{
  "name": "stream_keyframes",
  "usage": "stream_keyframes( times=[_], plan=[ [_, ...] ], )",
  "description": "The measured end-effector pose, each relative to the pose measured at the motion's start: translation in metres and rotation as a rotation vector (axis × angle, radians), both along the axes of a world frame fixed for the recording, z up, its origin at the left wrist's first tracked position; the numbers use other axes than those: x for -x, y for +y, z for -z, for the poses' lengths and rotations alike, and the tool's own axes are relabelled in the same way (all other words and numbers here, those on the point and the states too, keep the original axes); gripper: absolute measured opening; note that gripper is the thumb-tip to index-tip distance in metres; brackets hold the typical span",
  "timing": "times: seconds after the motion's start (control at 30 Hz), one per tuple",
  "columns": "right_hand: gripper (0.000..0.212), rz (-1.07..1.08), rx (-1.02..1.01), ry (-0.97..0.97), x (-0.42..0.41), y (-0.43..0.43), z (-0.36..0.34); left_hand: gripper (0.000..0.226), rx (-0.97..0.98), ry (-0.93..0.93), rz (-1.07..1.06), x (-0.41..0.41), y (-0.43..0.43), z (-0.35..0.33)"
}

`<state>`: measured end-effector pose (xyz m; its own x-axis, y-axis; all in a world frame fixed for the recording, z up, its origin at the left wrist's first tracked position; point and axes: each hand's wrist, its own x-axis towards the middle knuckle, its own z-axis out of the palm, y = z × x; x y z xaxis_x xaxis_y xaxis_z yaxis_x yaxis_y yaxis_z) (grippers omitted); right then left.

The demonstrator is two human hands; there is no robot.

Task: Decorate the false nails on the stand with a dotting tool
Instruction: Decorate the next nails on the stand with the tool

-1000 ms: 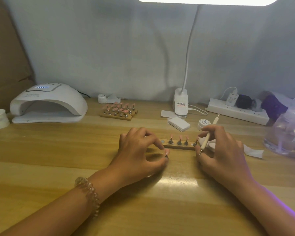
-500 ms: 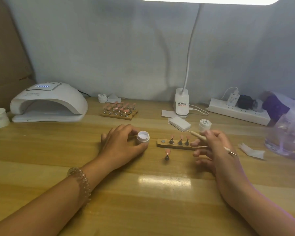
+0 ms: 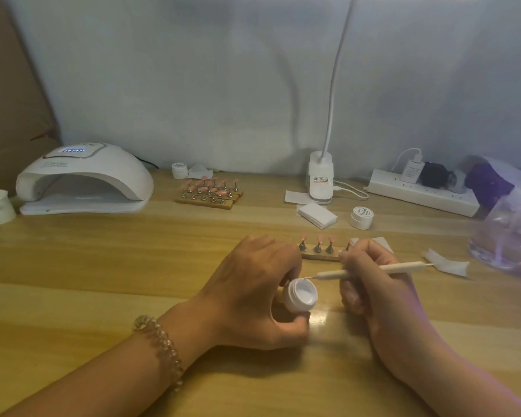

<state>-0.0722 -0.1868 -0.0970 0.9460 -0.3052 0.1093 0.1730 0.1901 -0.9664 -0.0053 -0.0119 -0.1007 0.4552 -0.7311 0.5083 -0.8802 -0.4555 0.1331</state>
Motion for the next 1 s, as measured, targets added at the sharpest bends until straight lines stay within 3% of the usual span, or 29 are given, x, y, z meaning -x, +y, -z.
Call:
stream_keyframes(
  times=[0.5,0.83,1.0],
  plan=[
    [0.038,0.036,0.261,0.060,0.0002,0.0058,0.0024,0.040,-0.045,-0.057,-0.016,-0.0009,-0.0011,0.0012],
    [0.036,0.040,0.250,0.069,0.0001,0.0056,0.0001,0.039,-0.044,-0.060,-0.023,0.0004,-0.0012,0.0000],
    [0.037,0.057,-0.001,0.076,0.0000,0.0006,-0.0049,0.038,-0.026,-0.048,-0.025,0.0009,-0.0009,0.0005]
  ],
)
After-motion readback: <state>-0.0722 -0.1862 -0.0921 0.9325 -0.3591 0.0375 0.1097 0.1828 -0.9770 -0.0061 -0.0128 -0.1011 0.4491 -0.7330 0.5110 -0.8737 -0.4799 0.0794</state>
